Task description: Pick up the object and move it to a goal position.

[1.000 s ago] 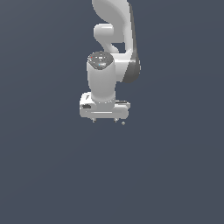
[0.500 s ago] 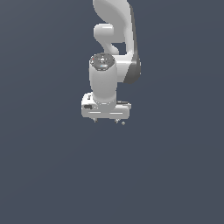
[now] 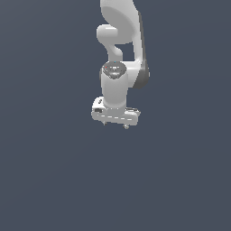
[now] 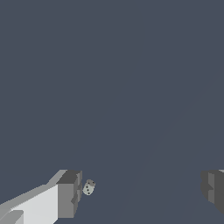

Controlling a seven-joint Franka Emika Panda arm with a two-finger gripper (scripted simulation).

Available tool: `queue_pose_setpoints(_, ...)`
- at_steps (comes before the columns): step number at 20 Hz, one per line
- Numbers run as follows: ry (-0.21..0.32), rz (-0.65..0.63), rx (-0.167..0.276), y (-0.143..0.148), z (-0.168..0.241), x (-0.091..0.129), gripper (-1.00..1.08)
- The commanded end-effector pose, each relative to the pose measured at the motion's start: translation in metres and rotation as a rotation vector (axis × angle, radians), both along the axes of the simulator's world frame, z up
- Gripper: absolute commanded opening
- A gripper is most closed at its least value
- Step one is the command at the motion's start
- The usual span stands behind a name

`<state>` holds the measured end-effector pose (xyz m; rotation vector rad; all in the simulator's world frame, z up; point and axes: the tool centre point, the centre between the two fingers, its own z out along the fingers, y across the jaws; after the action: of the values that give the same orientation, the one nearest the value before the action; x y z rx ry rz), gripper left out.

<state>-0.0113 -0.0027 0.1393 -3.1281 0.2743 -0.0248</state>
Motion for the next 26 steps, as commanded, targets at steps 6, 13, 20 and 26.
queue_pose_setpoints(6,0.006,-0.153,0.006,0.028,-0.028,-0.020,1.00)
queue_pose_setpoints(13,0.011,-0.302,0.007,0.051,-0.053,-0.042,1.00)
queue_pose_setpoints(20,0.014,-0.414,0.006,0.066,-0.071,-0.060,1.00)
queue_pose_setpoints(26,0.015,-0.467,0.004,0.073,-0.078,-0.069,1.00)
